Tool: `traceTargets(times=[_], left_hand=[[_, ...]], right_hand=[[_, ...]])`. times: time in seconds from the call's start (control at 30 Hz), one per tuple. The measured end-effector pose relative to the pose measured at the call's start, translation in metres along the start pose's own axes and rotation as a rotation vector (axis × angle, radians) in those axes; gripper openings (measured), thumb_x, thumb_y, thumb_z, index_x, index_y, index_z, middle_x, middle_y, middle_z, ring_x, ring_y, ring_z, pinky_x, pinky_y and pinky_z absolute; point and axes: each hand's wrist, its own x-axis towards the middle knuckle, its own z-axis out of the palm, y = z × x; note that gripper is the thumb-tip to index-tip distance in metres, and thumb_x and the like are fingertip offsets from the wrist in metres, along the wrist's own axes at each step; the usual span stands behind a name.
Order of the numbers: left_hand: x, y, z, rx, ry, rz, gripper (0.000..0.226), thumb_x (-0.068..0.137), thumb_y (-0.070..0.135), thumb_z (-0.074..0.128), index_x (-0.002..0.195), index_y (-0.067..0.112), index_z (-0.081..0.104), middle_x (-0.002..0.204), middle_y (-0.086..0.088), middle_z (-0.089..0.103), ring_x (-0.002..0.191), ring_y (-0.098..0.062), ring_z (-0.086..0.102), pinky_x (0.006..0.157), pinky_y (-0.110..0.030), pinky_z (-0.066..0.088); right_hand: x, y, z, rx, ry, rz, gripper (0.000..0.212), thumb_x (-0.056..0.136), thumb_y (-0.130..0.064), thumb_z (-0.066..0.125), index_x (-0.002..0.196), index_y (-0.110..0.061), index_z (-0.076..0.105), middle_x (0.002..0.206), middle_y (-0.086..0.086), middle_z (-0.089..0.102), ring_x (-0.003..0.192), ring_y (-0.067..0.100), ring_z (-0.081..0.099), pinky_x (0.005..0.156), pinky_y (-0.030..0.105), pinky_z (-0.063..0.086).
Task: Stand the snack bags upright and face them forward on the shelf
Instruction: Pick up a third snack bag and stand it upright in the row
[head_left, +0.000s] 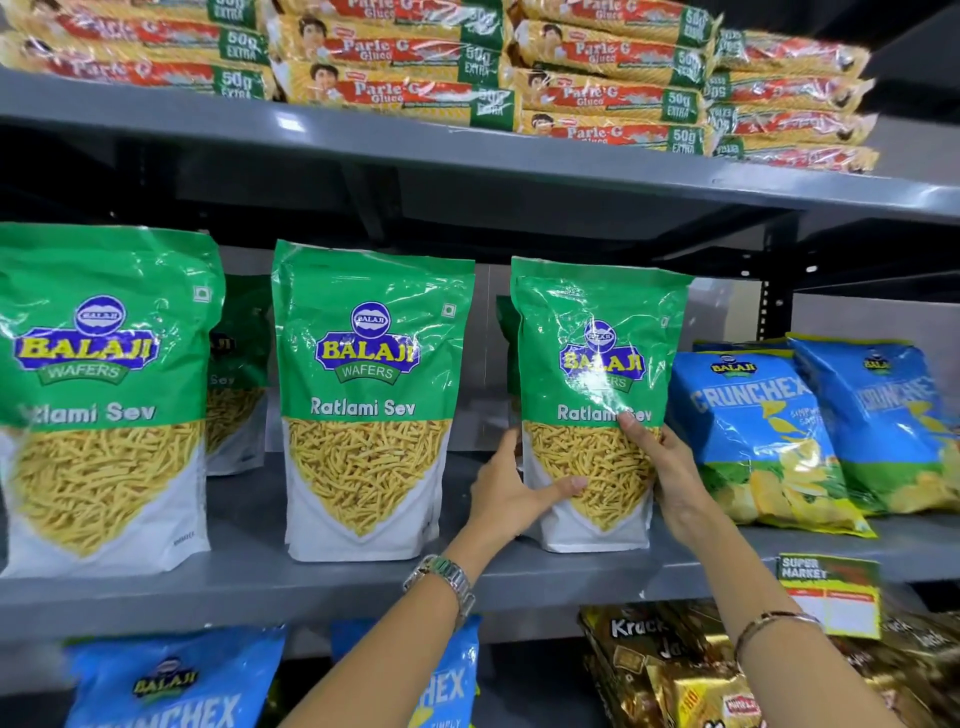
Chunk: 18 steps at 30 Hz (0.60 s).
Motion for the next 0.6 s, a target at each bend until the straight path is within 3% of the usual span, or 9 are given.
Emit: traceTargets(times=[0.07,0.2,0.3,0.43,0.5,0.6], left_hand=[[-0.002,0.002,-0.002,0.008,-0.032,-0.003,0.097,0.055,0.061,0.076,0.136,0.031,0.033,0.141,0.009,0.046,0.126,-0.012,0.041,0.102,-0.029,0.035],[-0.003,0.001,-0.013,0.001,-0.115,-0.013,0.097,0.060,0.049,0.080,0.139,0.025,0.028,0.142,0.009,0.041,0.131,-0.014,0.039,0.105,-0.030,0.035],[-0.004,-0.003,-0.019,0.003,-0.159,-0.043,0.101,0.061,0.041,0.082,0.142,0.026,0.025,0.146,0.002,0.040,0.131,-0.018,0.040,0.106,-0.032,0.036],[-0.005,-0.003,-0.017,0.018,-0.188,-0.058,0.102,0.063,0.031,0.083,0.144,0.025,0.020,0.144,0.003,0.040,0.127,-0.013,0.040,0.093,-0.017,0.033],[-0.004,-0.003,-0.014,0.021,-0.175,-0.070,0.105,0.063,0.031,0.083,0.145,0.022,0.017,0.149,-0.001,0.035,0.131,-0.017,0.038,0.096,-0.021,0.032],[-0.003,-0.001,-0.007,0.008,-0.174,-0.102,0.107,0.064,0.030,0.083,0.146,0.020,0.015,0.152,-0.003,0.031,0.136,-0.023,0.034,0.111,-0.036,0.031]], right_hand=[[-0.004,-0.003,0.000,0.001,-0.003,0.000,0.091,0.028,-0.061,0.083,0.105,-0.019,0.059,0.104,0.005,0.069,0.094,0.020,0.066,0.075,0.028,0.051],[-0.013,-0.002,-0.007,-0.022,-0.033,0.027,0.066,0.050,-0.046,0.083,0.105,-0.023,0.055,0.113,0.004,0.065,0.095,0.014,0.063,0.074,0.025,0.048],[-0.022,0.006,-0.013,-0.105,-0.081,0.102,0.103,0.026,-0.059,0.085,0.115,-0.021,0.050,0.109,-0.001,0.066,0.099,0.015,0.062,0.080,0.029,0.047],[-0.027,0.009,-0.014,-0.127,-0.100,0.123,0.094,0.028,-0.059,0.085,0.111,-0.026,0.055,0.110,-0.003,0.067,0.103,0.016,0.062,0.080,0.029,0.047],[-0.026,0.009,-0.015,-0.134,-0.084,0.123,0.099,0.023,-0.062,0.085,0.111,-0.026,0.056,0.109,-0.003,0.068,0.101,0.015,0.062,0.078,0.029,0.048],[-0.025,0.005,-0.021,-0.141,-0.088,0.140,0.090,0.031,-0.058,0.085,0.110,-0.026,0.057,0.109,-0.002,0.068,0.104,0.019,0.062,0.077,0.030,0.048]])
